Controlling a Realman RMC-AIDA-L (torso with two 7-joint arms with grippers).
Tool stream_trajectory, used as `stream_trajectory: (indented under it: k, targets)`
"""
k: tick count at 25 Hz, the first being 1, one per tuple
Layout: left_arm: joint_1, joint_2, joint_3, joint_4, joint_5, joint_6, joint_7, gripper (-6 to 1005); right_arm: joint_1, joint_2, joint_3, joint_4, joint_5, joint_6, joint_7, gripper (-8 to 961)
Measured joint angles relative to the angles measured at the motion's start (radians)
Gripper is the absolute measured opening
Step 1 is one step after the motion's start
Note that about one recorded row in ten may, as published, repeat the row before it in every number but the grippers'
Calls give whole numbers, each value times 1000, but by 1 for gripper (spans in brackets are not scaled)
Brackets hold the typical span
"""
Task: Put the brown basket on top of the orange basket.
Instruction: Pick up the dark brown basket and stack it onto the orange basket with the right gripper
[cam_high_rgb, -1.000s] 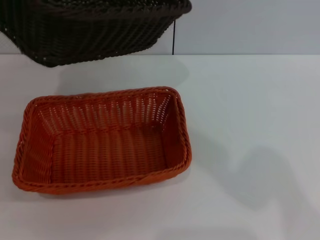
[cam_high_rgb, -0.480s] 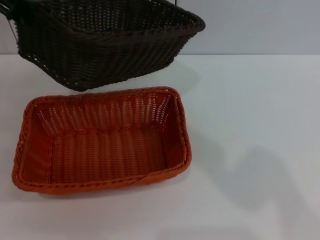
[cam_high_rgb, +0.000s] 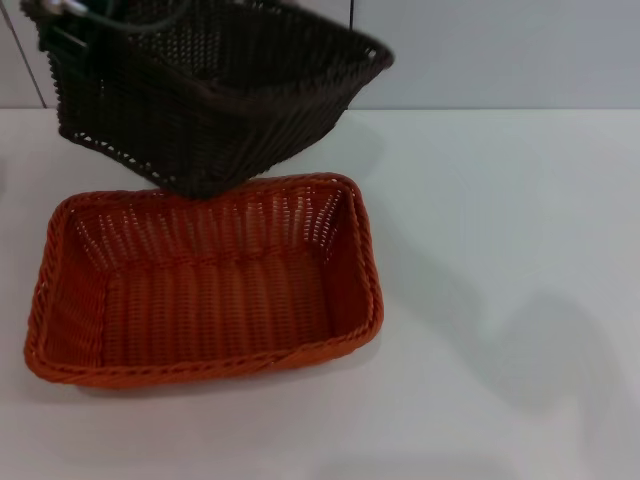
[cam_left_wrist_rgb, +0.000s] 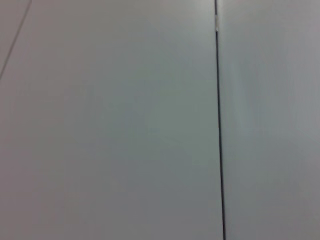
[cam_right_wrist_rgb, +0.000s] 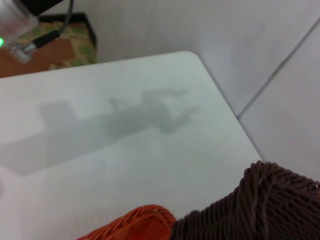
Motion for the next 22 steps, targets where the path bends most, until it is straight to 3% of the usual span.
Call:
stream_trajectory:
  k: [5, 13, 22]
  targets:
    - [11, 2, -20, -22, -2, 19, -15, 450, -153, -3, -13, -236, 10, 83, -39, 187]
    - [1, 6, -45, -39, -2, 55, -13, 450, -195, 0, -79, -380, 36, 139, -52, 187]
    - [-1, 14, -51, -29, -5, 73, -14, 450, -302, -8, -175, -581, 89, 215, -167, 187]
